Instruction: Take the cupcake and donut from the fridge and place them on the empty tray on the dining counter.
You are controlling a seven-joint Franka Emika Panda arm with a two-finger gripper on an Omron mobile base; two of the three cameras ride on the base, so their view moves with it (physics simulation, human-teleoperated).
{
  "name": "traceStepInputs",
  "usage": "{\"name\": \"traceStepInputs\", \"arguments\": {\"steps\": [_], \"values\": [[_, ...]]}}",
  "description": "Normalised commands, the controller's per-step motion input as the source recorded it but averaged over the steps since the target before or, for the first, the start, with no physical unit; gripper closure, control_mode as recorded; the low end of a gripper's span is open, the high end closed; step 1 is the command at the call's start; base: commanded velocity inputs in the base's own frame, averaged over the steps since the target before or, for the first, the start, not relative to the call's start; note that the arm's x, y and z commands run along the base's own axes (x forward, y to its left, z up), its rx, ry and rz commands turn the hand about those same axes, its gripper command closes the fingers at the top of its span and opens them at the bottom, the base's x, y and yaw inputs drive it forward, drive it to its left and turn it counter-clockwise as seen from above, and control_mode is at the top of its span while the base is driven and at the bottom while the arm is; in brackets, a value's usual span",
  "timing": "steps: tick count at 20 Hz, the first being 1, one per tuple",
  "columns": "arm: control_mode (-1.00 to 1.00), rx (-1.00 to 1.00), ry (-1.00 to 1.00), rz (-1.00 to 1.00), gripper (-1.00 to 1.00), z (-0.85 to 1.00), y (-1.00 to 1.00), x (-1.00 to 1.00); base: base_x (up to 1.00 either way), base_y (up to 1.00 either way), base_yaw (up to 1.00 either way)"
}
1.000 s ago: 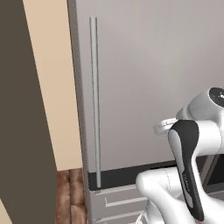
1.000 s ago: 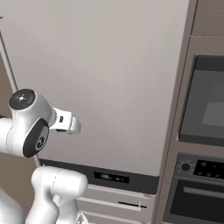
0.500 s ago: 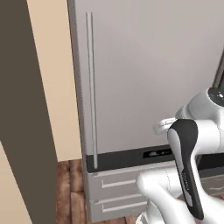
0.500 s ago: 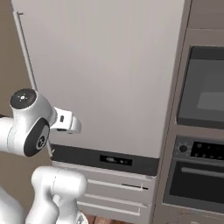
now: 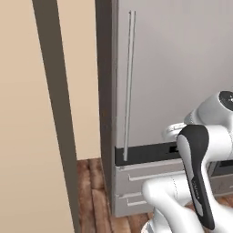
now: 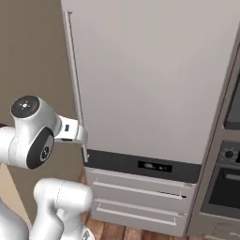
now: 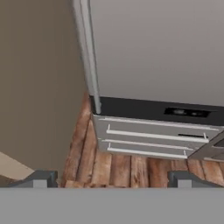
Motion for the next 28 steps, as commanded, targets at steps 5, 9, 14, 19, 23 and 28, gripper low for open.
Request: {"name": "traceStepInputs", "arguments": {"steps": [5,9,14,19,23,28], "values": [[1.0,0.0,0.0,0.0,-1.0,0.0,0.0,0.0,-0.42,0.68,0.03],[1.0,0.0,0.0,0.0,-1.0,0.0,0.0,0.0,-0.68,0.06,0.0],[1.0,0.0,0.0,0.0,-1.0,0.0,0.0,0.0,-0.23,0.01,0.0],[1.0,0.0,0.0,0.0,-1.0,0.0,0.0,0.0,0.23,0.0,0.0],[1.0,0.0,0.0,0.0,-1.0,0.0,0.0,0.0,0.61,0.0,0.0],[1.0,0.0,0.0,0.0,-1.0,0.0,0.0,0.0,0.32,0.0,0.0]]}}
